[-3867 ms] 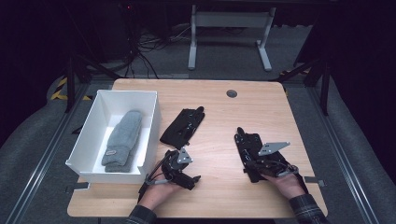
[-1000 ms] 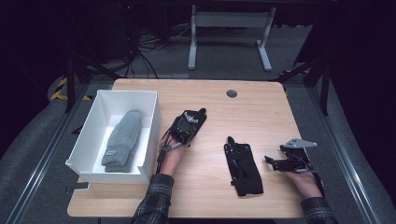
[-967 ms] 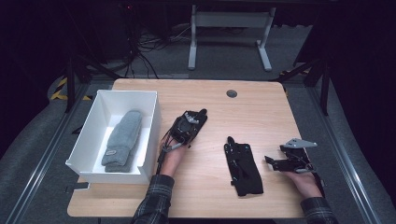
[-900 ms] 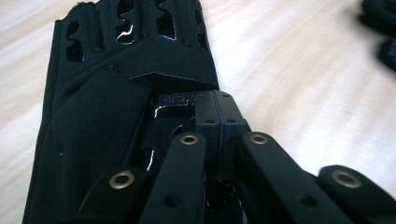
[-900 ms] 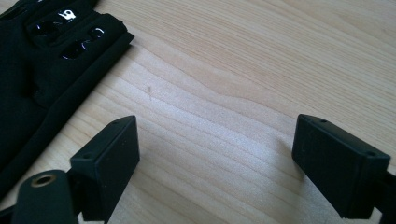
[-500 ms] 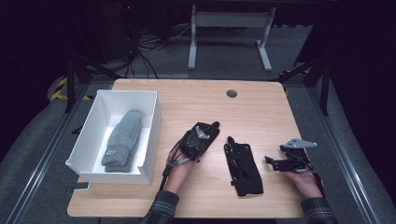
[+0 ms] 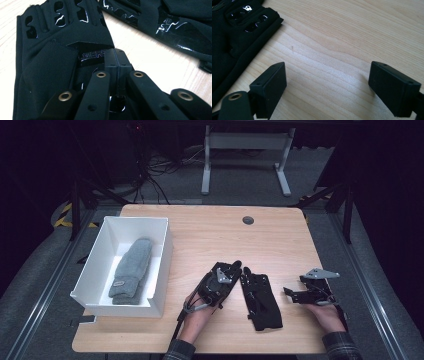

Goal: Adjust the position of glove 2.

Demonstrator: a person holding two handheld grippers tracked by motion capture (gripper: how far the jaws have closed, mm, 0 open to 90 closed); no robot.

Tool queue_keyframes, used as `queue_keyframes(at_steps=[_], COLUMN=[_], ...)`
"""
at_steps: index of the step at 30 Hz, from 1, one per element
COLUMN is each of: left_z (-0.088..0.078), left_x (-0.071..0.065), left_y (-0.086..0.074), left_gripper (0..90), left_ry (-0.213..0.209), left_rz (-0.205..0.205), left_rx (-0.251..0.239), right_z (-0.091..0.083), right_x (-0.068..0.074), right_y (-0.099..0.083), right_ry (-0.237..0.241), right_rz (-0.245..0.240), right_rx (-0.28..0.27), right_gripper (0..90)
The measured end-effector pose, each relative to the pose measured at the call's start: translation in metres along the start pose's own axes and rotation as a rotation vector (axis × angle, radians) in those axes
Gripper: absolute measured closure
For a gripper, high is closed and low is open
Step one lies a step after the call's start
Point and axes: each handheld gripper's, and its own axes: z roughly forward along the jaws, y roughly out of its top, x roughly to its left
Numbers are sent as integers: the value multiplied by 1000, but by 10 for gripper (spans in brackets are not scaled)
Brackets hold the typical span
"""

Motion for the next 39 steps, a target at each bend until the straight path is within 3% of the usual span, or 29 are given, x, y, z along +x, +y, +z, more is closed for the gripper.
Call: queue_keyframes(at_steps=[4, 8, 12, 15, 18, 22, 28, 33, 36, 39], left_z=[-9, -23, -27, -23, -19, -18, -21, -26, -28, -35], left_x=[6, 24, 47, 53, 49, 38, 21, 12, 10, 15], left_y=[4, 10, 10, 6, 1, -5, -13, -22, -25, -25], left_gripper=[900, 900, 900, 900, 900, 900, 900, 900, 898, 812], left_ry=[1, 46, 83, 89, 79, 31, -5, -50, -55, -52], left_rz=[-9, -26, -59, -65, -43, -18, 27, 44, 55, 39], left_rx=[-24, -47, -23, 23, 62, 83, 103, 99, 83, 48], right_z=[0, 0, 0, 0, 0, 0, 0, 0, 0, 0], right_x=[0, 0, 0, 0, 0, 0, 0, 0, 0, 0], right_y=[0, 0, 0, 0, 0, 0, 0, 0, 0, 0], right_ry=[0, 0, 1, 1, 0, 0, 1, 0, 1, 1], right_rz=[0, 0, 0, -1, -1, -2, -3, -6, -5, -5], right_rx=[0, 0, 1, 2, 2, 1, 1, 0, 0, 0], right_gripper=[152, 153, 153, 153, 153, 153, 153, 152, 153, 152])
